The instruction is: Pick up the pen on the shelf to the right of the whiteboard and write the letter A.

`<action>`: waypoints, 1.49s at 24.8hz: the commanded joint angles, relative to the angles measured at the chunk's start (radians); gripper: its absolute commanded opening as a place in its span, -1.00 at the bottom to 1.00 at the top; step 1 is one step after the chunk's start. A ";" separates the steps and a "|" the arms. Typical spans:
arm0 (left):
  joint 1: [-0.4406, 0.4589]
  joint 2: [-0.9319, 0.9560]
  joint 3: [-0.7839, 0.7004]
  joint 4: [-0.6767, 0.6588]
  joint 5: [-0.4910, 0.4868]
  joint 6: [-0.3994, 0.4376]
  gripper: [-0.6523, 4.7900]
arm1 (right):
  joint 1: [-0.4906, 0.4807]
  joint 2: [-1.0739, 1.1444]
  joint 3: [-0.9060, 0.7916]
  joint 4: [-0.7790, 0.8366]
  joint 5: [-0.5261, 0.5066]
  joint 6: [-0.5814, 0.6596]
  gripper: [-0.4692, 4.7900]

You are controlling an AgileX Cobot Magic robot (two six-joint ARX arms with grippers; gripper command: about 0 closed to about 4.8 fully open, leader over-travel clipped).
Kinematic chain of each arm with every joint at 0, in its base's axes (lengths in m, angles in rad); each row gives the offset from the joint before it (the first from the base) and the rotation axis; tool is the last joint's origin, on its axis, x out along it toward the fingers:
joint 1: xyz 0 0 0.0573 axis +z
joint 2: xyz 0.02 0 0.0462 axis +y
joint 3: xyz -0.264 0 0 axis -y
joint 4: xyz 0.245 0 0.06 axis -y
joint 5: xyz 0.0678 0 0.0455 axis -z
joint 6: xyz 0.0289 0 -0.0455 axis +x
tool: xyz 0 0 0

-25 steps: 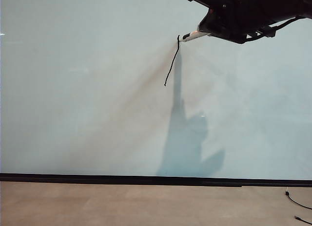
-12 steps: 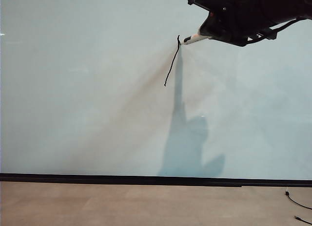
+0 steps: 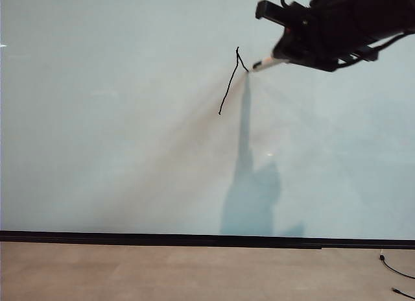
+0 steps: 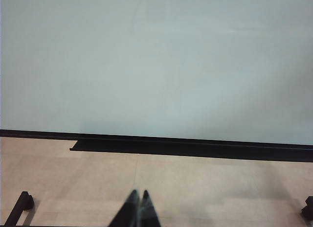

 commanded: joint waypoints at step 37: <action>0.000 0.000 0.003 0.005 0.001 0.004 -0.78 | -0.003 -0.017 -0.039 -0.061 0.146 0.026 -0.84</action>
